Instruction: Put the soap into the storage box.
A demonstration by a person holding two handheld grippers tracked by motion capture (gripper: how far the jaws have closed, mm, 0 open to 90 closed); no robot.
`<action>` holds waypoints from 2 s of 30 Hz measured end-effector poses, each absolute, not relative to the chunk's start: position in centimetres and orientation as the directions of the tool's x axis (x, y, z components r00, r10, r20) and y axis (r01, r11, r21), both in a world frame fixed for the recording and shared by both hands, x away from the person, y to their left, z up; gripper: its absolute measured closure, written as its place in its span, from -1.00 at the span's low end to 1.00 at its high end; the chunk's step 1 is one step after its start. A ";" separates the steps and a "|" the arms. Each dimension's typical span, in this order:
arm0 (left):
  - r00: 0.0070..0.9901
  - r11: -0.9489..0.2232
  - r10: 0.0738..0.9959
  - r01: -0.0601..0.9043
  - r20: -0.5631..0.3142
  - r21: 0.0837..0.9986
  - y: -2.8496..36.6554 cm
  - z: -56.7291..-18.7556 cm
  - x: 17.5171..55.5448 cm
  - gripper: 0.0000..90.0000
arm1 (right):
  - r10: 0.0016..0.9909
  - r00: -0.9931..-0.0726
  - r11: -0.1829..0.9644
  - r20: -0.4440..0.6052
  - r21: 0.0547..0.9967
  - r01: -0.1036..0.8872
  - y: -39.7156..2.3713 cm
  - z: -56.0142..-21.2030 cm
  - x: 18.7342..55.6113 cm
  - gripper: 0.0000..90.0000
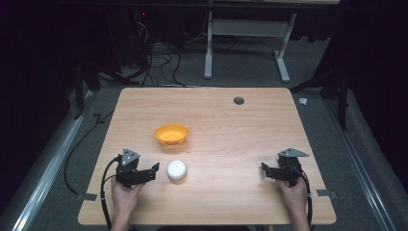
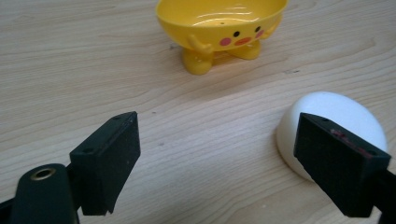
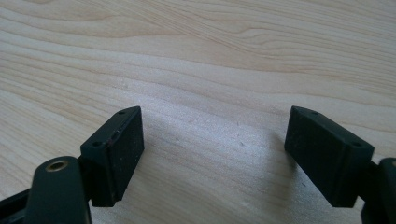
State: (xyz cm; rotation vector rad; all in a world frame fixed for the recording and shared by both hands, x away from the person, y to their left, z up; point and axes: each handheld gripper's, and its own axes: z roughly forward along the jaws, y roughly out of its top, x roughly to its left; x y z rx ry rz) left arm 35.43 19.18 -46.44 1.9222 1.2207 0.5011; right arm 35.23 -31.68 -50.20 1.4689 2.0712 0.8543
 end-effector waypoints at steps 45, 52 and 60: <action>0.623 -0.373 0.781 0.527 -0.049 0.763 12.5 -46.4 35.6 -0.67 | 0.946 -0.324 0.235 -0.010 0.710 0.663 -31.7 -50.2 35.2 -0.54; 0.632 -0.388 0.773 0.528 -0.045 0.756 11.8 -46.7 35.7 -0.67 | 0.946 -0.324 0.235 -0.010 0.710 0.663 -31.7 -50.2 35.2 -0.54; 0.638 -0.404 0.769 0.531 -0.037 0.744 11.0 -47.5 35.9 -0.68 | 0.946 -0.325 0.235 -0.010 0.710 0.663 -31.7 -50.2 35.2 -0.54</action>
